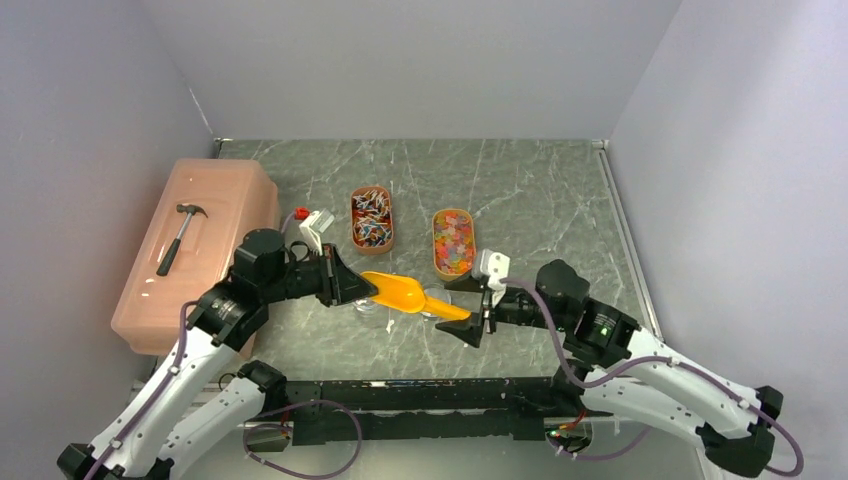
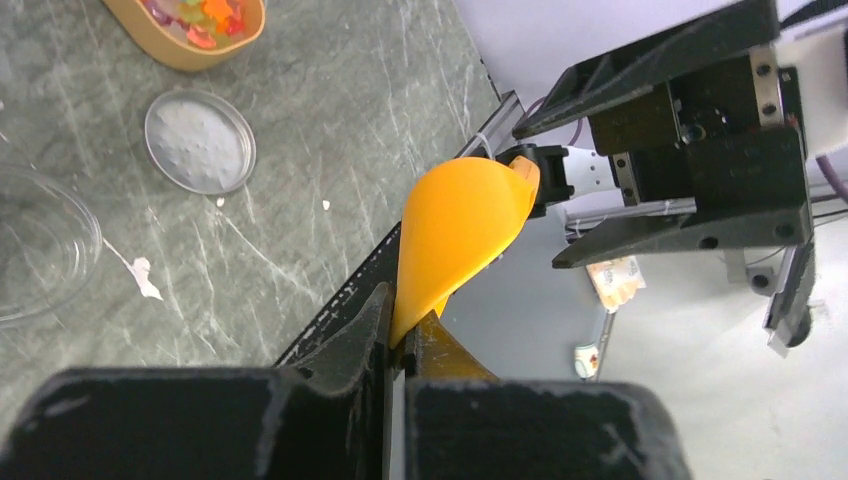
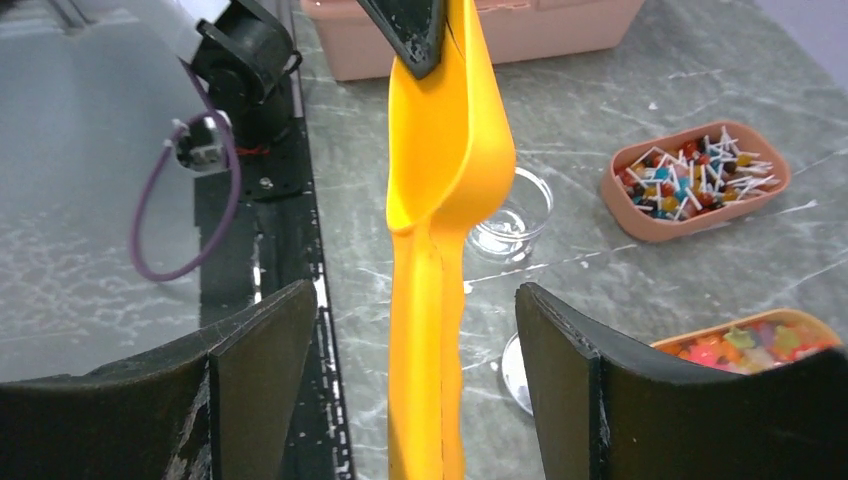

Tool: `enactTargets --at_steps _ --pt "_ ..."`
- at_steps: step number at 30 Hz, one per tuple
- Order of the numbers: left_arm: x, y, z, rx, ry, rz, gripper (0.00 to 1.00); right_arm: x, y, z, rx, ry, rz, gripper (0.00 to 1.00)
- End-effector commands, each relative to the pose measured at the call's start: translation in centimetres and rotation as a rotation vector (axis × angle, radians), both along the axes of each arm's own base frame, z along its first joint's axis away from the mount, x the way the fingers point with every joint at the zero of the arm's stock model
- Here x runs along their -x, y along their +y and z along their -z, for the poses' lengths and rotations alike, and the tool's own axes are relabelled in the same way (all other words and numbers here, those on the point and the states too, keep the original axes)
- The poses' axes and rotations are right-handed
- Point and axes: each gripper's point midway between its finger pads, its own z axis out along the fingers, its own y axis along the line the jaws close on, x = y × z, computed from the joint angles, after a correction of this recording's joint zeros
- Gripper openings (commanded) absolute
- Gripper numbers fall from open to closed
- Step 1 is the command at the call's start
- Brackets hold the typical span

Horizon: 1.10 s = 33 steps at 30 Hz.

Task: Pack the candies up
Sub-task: Pick up the spatula from the center of the board.

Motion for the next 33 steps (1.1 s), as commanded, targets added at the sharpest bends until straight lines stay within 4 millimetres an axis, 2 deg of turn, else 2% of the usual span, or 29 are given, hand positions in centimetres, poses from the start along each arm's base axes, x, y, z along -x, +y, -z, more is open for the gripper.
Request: enactTargets --at_steps 1,9,17,21,24,30,33 --pt "-0.2 -0.2 -0.9 0.023 0.073 -0.028 0.03 -1.7 0.9 -0.6 0.011 -0.182 0.072 0.76" --pt "-0.1 -0.2 -0.2 0.020 0.159 -0.048 0.03 -0.8 2.9 1.7 0.126 -0.334 0.091 0.73" --pt "0.3 -0.2 0.3 0.007 0.216 -0.053 0.03 -1.1 2.8 2.9 0.234 -0.466 0.204 0.63" --pt "0.4 -0.2 0.3 0.008 0.231 -0.050 0.03 -1.4 2.3 3.7 0.288 -0.519 0.244 0.49" --pt "0.5 -0.2 0.3 0.008 0.236 -0.048 0.03 -1.3 2.1 3.5 0.286 -0.541 0.266 0.31" --pt "0.6 -0.4 0.3 0.016 0.250 -0.035 0.03 -1.5 1.9 3.2 0.285 -0.553 0.297 0.06" --pt "0.7 -0.4 0.5 0.008 0.257 -0.032 0.03 -1.6 1.8 3.0 0.283 -0.559 0.305 0.00"
